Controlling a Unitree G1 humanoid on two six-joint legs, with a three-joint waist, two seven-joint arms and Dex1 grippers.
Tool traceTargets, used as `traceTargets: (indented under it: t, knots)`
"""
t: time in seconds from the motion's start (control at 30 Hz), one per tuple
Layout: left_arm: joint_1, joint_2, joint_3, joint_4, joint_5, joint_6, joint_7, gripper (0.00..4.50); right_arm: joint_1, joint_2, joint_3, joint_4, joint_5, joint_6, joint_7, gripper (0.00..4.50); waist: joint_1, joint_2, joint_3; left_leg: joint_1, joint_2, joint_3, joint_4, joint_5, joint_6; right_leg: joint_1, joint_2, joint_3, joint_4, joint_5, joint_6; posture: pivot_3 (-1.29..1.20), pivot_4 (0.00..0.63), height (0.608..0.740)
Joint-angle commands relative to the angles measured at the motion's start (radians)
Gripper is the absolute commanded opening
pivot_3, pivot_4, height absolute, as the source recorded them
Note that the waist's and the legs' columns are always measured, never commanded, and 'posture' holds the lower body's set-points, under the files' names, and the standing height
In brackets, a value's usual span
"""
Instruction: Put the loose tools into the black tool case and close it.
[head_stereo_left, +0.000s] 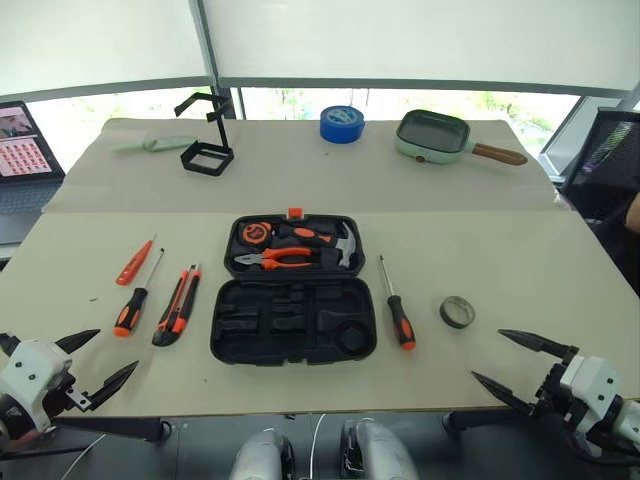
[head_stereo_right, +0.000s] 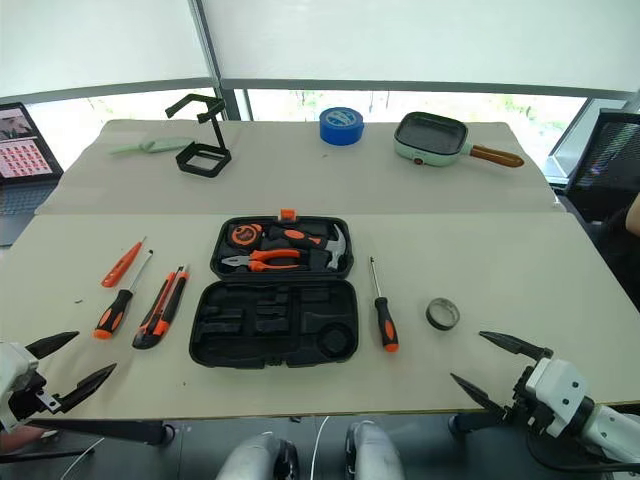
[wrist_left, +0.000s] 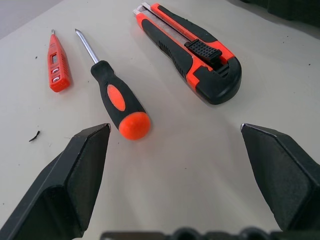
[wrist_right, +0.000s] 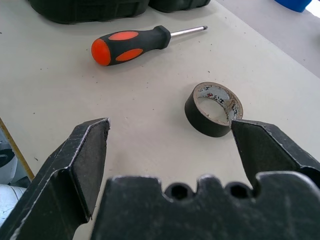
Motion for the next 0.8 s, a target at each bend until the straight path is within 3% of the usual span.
traceTargets:
  t: [0.03, 0.17, 0.43, 0.53, 0.63, 0.8]
  knots:
    - [0.027, -0.024, 0.052, -0.051, -0.081, 0.07, 0.018, 4.5, -0.058, 0.011, 0.032, -0.072, 0.017, 0.03, -0.024, 4.46, 0.0, 0.0, 0.0, 0.0, 0.0, 0.0, 0.0, 0.0, 0.0, 0.0, 0.0, 0.0, 0.0, 0.0, 0.0, 0.0, 0.15, 0.74]
    - [0.076, -0.1, 0.202, -0.053, -0.23, 0.248, 0.119, 4.5, -0.204, 0.033, 0.131, -0.213, 0.195, 0.162, 0.031, 4.46, -0.029, -0.002, 0.001, 0.002, 0.001, 0.0, 0.0, 0.0, 0.0, 0.0, 0.0, 0.002, 0.001, 0.001, 0.001, 0.0, 0.15, 0.74]
    - [0.138, -0.167, 0.269, -0.085, -0.304, 0.524, 0.296, 4.5, -0.349, 0.132, 0.191, -0.334, 0.225, 0.268, -0.079, 4.46, 0.002, -0.005, -0.001, 0.003, 0.0, 0.0, 0.0, 0.0, 0.0, 0.0, 0.0, -0.001, 0.001, 0.0, 0.001, 0.0, 0.15, 0.74]
    - [0.127, -0.131, 0.283, -0.103, -0.351, 0.685, 0.363, 4.5, -0.343, 0.146, 0.222, -0.358, 0.22, 0.265, -0.049, 4.46, 0.009, -0.006, -0.002, 0.002, 0.0, -0.001, 0.0, 0.0, 0.0, 0.0, -0.001, -0.003, 0.001, 0.0, 0.0, 0.0, 0.15, 0.74]
    - [0.03, -0.079, 0.33, -0.16, -0.5, 0.833, 0.428, 4.5, -0.349, 0.168, 0.248, -0.367, 0.22, 0.26, -0.042, 4.46, 0.012, -0.006, -0.002, 0.002, 0.0, -0.001, 0.0, 0.0, 0.0, 0.0, -0.001, -0.003, 0.001, 0.0, 0.0, 0.0, 0.15, 0.74]
    - [-0.149, 0.091, 0.307, -0.182, -0.654, 1.151, 0.561, 4.5, -0.414, 0.185, 0.282, -0.386, 0.249, 0.286, -0.021, 4.46, 0.006, -0.008, -0.002, 0.002, 0.0, -0.002, 0.001, 0.002, -0.004, 0.0, -0.001, -0.003, 0.004, 0.0, 0.0, 0.0, 0.15, 0.74]
